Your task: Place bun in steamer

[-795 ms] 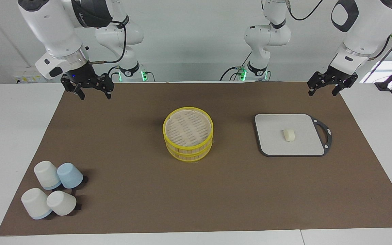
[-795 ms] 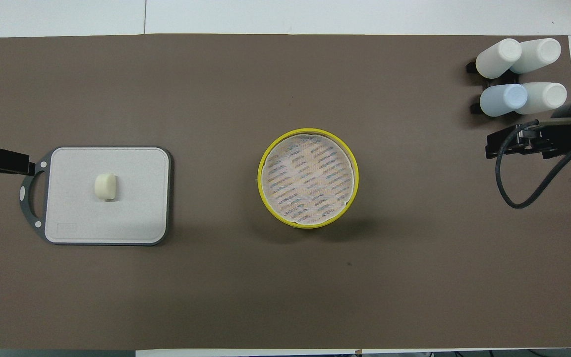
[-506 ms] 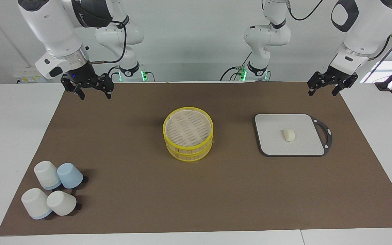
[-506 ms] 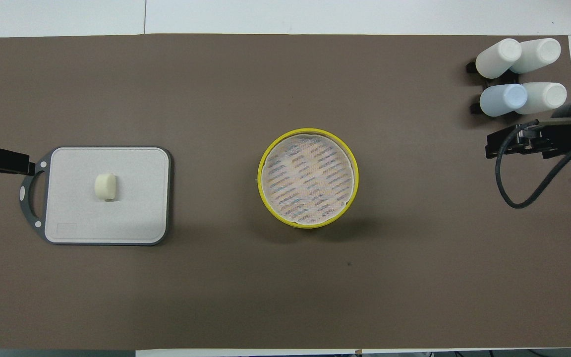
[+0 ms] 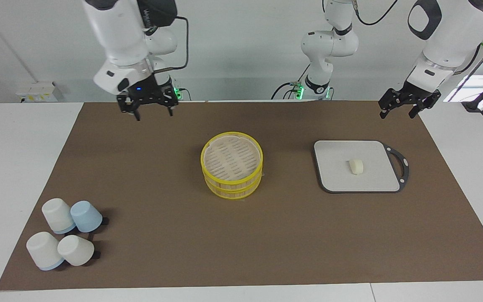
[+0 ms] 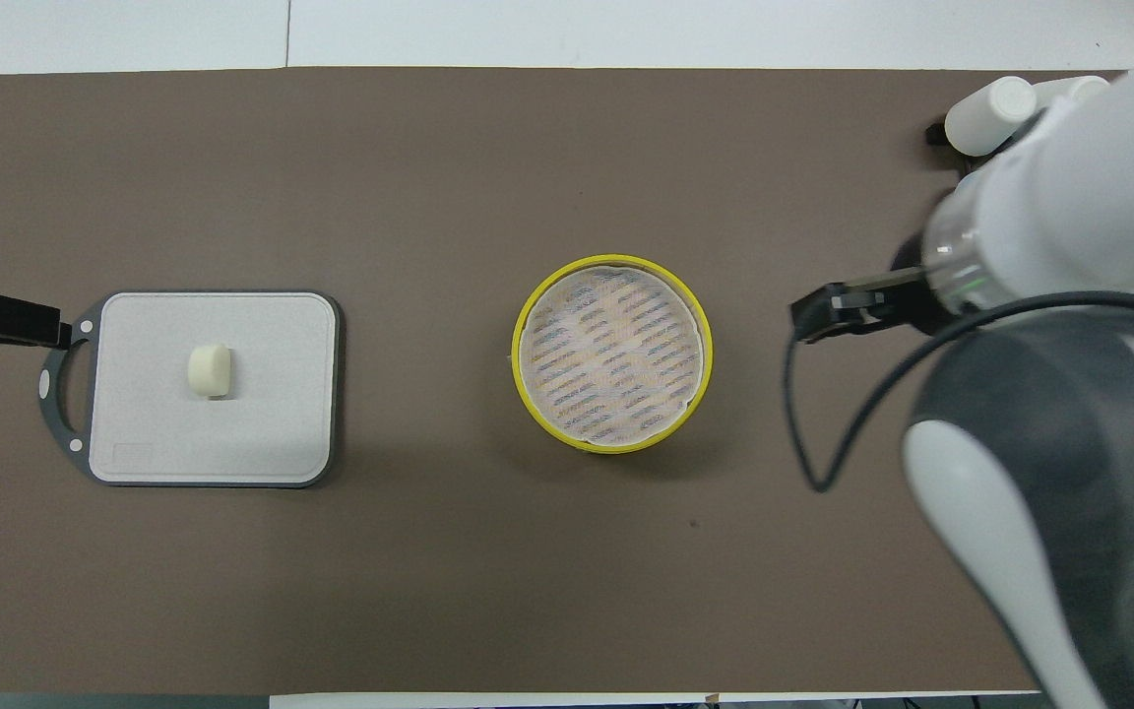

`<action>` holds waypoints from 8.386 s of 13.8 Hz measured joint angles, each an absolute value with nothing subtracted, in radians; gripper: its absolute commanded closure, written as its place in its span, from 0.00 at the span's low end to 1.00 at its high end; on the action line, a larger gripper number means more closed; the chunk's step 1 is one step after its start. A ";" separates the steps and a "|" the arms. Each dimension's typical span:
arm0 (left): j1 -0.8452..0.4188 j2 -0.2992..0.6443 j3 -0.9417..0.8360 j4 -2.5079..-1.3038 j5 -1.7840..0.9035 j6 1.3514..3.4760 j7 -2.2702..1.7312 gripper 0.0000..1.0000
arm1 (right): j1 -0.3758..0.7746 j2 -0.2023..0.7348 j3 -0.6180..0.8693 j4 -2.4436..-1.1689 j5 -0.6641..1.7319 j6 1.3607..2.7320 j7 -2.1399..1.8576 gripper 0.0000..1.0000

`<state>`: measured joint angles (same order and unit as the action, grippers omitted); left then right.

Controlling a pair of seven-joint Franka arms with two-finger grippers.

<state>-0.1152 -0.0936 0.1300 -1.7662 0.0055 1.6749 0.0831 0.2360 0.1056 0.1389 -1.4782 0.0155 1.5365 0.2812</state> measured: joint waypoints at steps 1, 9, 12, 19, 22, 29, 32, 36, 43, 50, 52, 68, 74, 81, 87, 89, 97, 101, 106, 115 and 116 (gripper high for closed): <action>-0.116 -0.098 0.129 -1.788 0.005 1.696 0.083 0.00 | 0.318 0.189 0.152 -1.376 0.001 1.524 0.380 0.00; -0.124 -0.119 0.127 -2.293 0.006 2.233 0.084 0.00 | 0.610 0.551 0.152 -1.174 -0.145 1.721 0.596 0.00; -0.127 -0.066 0.124 -2.376 0.006 2.365 0.084 0.00 | 0.596 0.552 0.149 -1.307 -0.140 1.893 0.596 0.00; -0.136 0.031 0.119 -2.381 0.006 2.508 0.084 0.02 | 0.588 0.464 0.155 -1.529 -0.118 2.042 0.596 0.53; -0.137 0.049 0.119 -2.380 0.006 2.536 0.084 0.26 | 0.587 0.444 0.156 -1.580 -0.117 2.088 0.596 0.81; -0.148 0.056 0.118 -2.374 0.006 2.539 0.085 0.85 | 0.587 0.437 0.159 -1.603 -0.101 2.121 0.596 1.00; -0.148 0.056 0.119 -2.359 0.006 2.529 0.084 0.84 | 0.582 0.429 0.156 -1.557 -0.100 2.052 0.596 1.00; -0.150 0.053 0.118 -2.192 -0.004 2.292 0.076 0.82 | 0.517 0.385 0.150 -1.435 -0.090 1.843 0.485 1.00; -0.220 0.024 0.107 -1.709 -0.094 1.775 -0.104 0.81 | 0.237 0.255 0.144 -1.422 -0.042 1.582 0.052 1.00; -0.536 0.121 0.069 -1.677 -0.102 1.916 -0.481 0.82 | 0.006 0.227 0.143 -1.461 -0.039 1.515 -0.276 1.00; -0.609 0.178 0.069 -1.677 -0.102 1.967 -0.552 0.82 | -0.008 0.224 0.144 -1.481 -0.039 1.517 -0.292 1.00; -0.786 0.455 0.074 -1.711 -0.012 2.307 -0.756 0.00 | -0.011 0.147 0.151 -1.658 -0.039 1.655 -0.299 1.00; -0.789 0.429 0.082 -1.710 -0.012 2.279 -0.756 0.00 | 0.080 0.141 0.159 -1.653 -0.021 1.697 -0.170 1.00; -0.543 0.091 0.110 -1.709 -0.002 1.930 -0.586 0.00 | 0.277 0.195 0.164 -1.650 0.020 1.851 0.112 1.00; -0.193 0.002 0.115 -1.724 -0.001 1.805 -0.150 0.00 | 0.544 0.400 0.162 -1.515 -0.045 1.970 0.495 1.00; -0.126 0.002 0.115 -1.726 -0.001 1.803 -0.059 0.00 | 0.576 0.451 0.162 -1.488 -0.070 2.027 0.541 1.00; -0.084 0.002 0.110 -1.729 -0.001 1.791 -0.016 0.00 | 0.570 0.466 0.156 -1.536 -0.073 2.087 0.541 0.98; -0.086 0.002 0.100 -1.728 -0.001 1.790 -0.016 0.00 | 0.571 0.459 0.157 -1.553 -0.075 2.091 0.543 0.98; -0.086 -0.002 0.098 -1.723 -0.001 1.782 -0.017 0.00 | 0.581 0.449 0.159 -1.576 -0.075 2.111 0.572 0.98; -0.086 -0.012 0.103 -1.668 -0.001 1.697 -0.017 0.00 | 0.582 0.441 0.158 -1.600 -0.075 2.119 0.589 0.51; -0.086 -0.012 0.104 -1.664 -0.001 1.689 -0.017 0.00 | 0.582 0.440 0.158 -1.600 -0.075 2.117 0.589 0.34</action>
